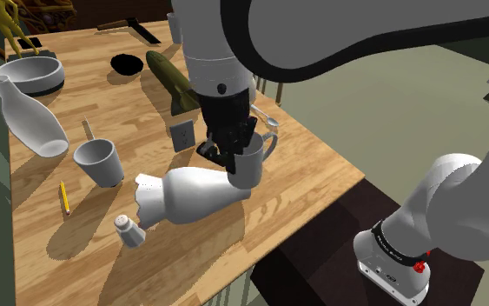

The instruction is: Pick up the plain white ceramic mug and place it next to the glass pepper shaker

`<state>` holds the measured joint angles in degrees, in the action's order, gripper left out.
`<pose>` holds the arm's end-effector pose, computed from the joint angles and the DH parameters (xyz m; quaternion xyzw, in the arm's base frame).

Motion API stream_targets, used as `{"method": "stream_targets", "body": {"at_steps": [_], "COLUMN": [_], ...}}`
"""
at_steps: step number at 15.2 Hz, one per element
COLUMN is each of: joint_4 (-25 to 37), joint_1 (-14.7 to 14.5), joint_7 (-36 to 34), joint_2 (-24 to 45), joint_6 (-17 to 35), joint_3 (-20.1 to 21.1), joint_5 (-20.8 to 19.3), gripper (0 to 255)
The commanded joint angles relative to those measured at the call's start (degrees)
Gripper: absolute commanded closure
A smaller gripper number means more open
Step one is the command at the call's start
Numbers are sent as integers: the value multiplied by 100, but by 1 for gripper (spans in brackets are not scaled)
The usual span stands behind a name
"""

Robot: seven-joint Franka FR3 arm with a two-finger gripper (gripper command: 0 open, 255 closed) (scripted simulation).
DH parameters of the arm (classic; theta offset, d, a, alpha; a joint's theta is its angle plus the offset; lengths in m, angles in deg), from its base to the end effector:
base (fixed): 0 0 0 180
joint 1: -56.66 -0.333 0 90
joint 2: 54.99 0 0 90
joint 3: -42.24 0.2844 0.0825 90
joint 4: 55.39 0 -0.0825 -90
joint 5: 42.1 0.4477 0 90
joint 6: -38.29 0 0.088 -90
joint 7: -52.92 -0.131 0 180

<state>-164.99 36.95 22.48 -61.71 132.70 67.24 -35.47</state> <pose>0.3938 0.4165 0.4569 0.9901 0.1116 -0.0824 0.0223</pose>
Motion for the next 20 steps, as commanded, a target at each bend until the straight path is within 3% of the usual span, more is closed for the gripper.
{"method": "stream_targets", "body": {"at_steps": [1, 10, 15, 16, 20], "joint_4": [337, 2252, 3845, 4637, 4184], "joint_1": [-105, -908, -1692, -2066, -1984], "joint_7": [-318, -1762, -2442, -2641, -2615], "joint_2": [322, 2068, 3285, 3815, 3727], "joint_6": [-16, -304, -774, -1053, -689], "joint_3": [169, 722, 791, 776, 752], "joint_5": [-75, -781, -1341, -1571, -1523], "gripper": [255, 255, 255, 255, 255]}}
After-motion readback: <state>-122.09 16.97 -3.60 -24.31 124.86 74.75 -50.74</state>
